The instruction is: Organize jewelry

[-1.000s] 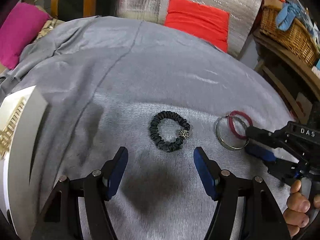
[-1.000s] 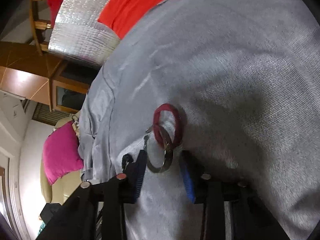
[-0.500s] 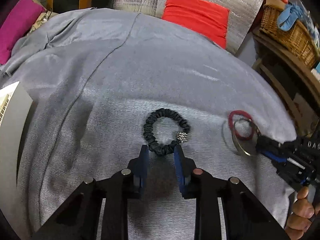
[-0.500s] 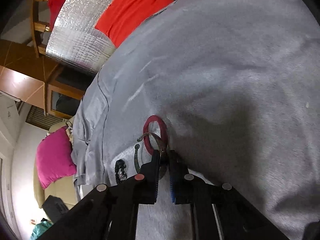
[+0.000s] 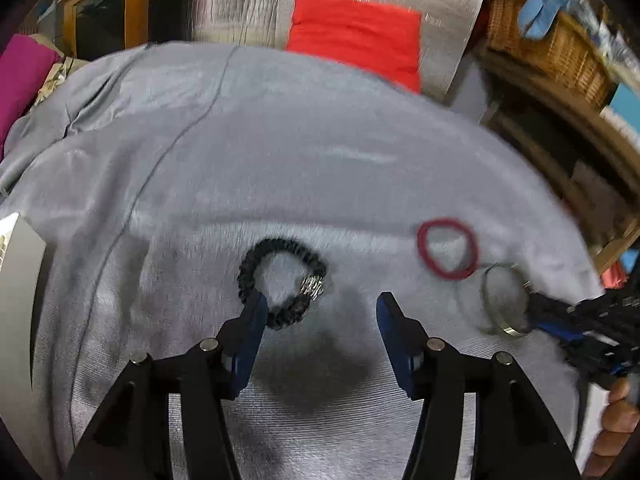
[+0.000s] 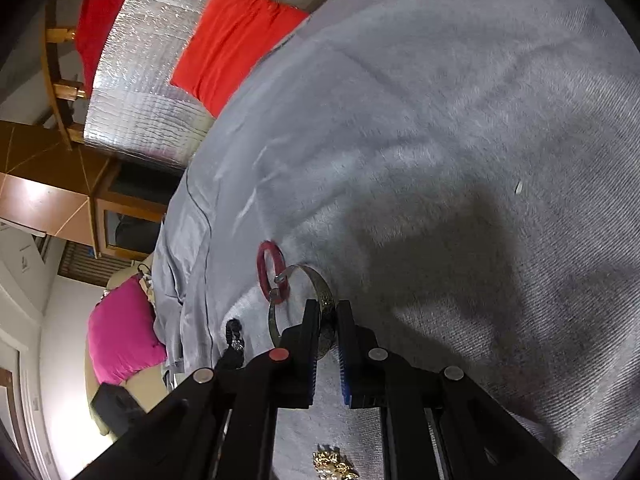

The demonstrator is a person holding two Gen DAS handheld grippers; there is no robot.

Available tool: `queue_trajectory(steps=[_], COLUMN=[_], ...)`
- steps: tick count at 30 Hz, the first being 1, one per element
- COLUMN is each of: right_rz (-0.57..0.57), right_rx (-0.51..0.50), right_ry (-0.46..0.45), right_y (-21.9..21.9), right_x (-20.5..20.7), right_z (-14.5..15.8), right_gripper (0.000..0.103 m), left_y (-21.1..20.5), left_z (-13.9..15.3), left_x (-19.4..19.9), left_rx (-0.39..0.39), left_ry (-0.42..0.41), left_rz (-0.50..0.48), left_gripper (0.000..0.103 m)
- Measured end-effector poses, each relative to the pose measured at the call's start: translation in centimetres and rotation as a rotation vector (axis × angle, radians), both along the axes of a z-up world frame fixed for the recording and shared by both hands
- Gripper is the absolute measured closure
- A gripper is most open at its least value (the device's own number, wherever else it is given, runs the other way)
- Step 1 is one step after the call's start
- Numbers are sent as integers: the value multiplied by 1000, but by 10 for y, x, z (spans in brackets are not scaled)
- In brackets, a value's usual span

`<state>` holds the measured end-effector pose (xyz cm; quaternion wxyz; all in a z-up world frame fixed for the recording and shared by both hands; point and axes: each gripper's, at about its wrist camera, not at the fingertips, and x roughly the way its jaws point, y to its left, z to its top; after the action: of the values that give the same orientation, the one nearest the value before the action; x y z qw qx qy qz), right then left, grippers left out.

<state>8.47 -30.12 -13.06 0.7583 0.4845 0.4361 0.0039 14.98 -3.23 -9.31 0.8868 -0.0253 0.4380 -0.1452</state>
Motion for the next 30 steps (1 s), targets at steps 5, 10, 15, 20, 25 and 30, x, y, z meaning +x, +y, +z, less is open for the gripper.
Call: queue_trajectory(steps=[5, 10, 15, 20, 25, 30], right_rz=[8, 14, 35, 67, 91, 108], right_rx=[-8, -11, -23, -32, -46, -62], right_ry=[-3, -8, -29, -56, -84, -96], right_y=[0, 1, 9, 22, 34, 42], right_x=[1, 1, 3, -1, -12, -24], right_z=[3, 5, 13, 23, 34, 38], right_gripper=[93, 93, 93, 93, 93, 93], left_y=[3, 11, 9, 9, 14, 24], left_z=[-1, 0, 4, 12, 25, 45], left_x=[2, 1, -11, -43, -77, -106], left_rx=[20, 27, 49, 88, 133, 154], left_ry=[-1, 10, 23, -5, -61, -130], left_rz=[5, 15, 2, -9, 6, 19], left_gripper=[59, 96, 98, 98, 98, 100])
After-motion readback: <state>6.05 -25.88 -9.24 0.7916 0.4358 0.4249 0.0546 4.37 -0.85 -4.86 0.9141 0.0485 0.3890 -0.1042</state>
